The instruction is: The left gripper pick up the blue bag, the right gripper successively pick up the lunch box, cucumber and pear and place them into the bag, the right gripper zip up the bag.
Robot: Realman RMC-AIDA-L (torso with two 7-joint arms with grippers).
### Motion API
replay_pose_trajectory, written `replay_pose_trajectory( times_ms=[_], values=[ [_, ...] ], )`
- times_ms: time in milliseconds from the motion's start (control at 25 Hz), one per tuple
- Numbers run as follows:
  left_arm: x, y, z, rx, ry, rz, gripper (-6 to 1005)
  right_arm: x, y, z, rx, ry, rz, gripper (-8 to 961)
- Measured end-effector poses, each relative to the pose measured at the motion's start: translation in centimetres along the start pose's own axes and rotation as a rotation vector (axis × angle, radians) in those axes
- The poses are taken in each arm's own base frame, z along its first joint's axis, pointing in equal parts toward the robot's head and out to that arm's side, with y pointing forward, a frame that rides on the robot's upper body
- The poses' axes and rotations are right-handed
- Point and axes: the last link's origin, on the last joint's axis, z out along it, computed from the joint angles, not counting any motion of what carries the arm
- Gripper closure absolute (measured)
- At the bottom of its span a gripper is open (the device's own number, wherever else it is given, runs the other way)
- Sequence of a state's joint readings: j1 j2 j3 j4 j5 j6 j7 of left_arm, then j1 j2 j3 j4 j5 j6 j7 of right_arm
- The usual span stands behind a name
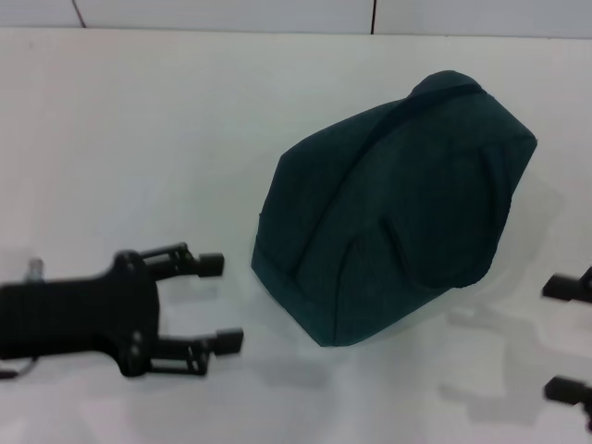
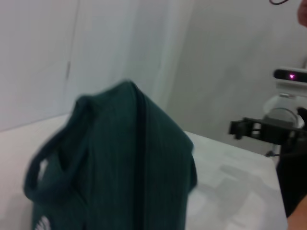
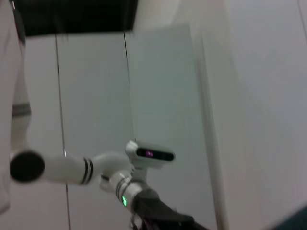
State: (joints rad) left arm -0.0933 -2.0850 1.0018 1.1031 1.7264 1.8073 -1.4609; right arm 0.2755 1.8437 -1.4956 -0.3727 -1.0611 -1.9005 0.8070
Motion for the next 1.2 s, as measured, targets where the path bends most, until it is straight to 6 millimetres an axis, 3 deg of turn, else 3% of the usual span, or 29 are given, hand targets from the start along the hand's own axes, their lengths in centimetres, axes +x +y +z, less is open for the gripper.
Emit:
replay_pose_trajectory(
  times_ms=[200, 480, 800, 1200],
  values=[
    [-3.0, 0.2, 1.1, -0.025, 0.031, 0.039, 110, 2.8, 0.0, 0.3, 0.079, 0.11, 0.026, 78],
    [-6.0, 0.2, 1.0, 0.028, -0.004, 0.058, 112, 5.7, -0.2, 1.3, 0.15, 0.218, 0.016, 78],
    [-6.8, 0.2, 1.1, 0.025, -0.029, 0.047, 111, 6.3, 0.4, 1.9, 0.144, 0.222, 0.016, 78],
    [-6.9, 0.9, -0.2, 0.049, 0.019, 0.044, 111, 6.5, 1.0, 3.2, 0.127, 0.187, 0.031, 78]
  ],
)
